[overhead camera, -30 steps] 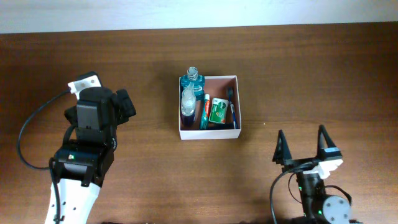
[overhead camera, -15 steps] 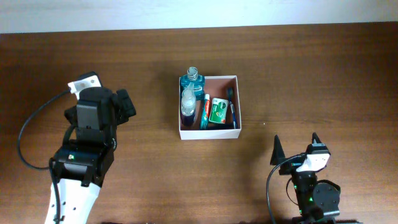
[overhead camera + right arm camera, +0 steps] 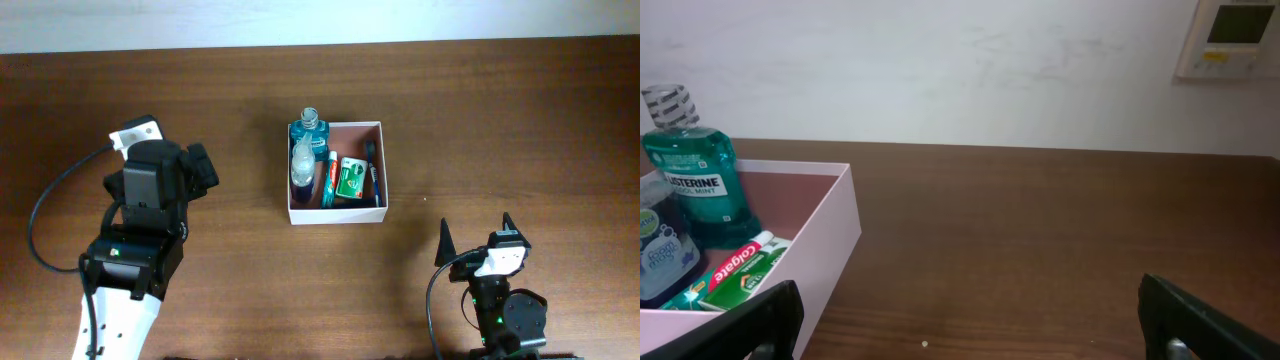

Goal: Pack container

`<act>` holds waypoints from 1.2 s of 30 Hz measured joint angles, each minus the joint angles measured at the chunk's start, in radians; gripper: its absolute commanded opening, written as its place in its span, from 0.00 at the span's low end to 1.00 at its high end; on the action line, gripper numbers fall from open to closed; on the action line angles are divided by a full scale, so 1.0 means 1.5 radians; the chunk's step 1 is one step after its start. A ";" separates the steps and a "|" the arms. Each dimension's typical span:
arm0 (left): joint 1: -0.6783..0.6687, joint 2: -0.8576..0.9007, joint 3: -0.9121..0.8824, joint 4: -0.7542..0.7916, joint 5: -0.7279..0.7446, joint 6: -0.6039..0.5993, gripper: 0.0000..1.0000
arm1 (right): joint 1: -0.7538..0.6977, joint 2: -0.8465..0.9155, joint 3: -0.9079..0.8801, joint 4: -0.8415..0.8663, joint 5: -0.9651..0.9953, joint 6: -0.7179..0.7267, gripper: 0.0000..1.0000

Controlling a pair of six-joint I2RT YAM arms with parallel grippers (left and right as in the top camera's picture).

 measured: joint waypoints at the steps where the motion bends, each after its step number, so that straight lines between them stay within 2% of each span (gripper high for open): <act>1: 0.000 0.000 0.000 0.000 0.000 0.000 0.99 | 0.000 0.000 0.000 0.000 0.000 0.000 0.99; 32: 0.000 0.000 0.000 0.000 0.000 0.000 0.99 | 0.000 0.000 0.000 0.000 0.000 -0.007 0.99; 36: 0.000 -0.034 -0.005 -0.002 0.000 0.000 0.99 | 0.000 0.000 0.000 0.000 0.000 -0.007 0.99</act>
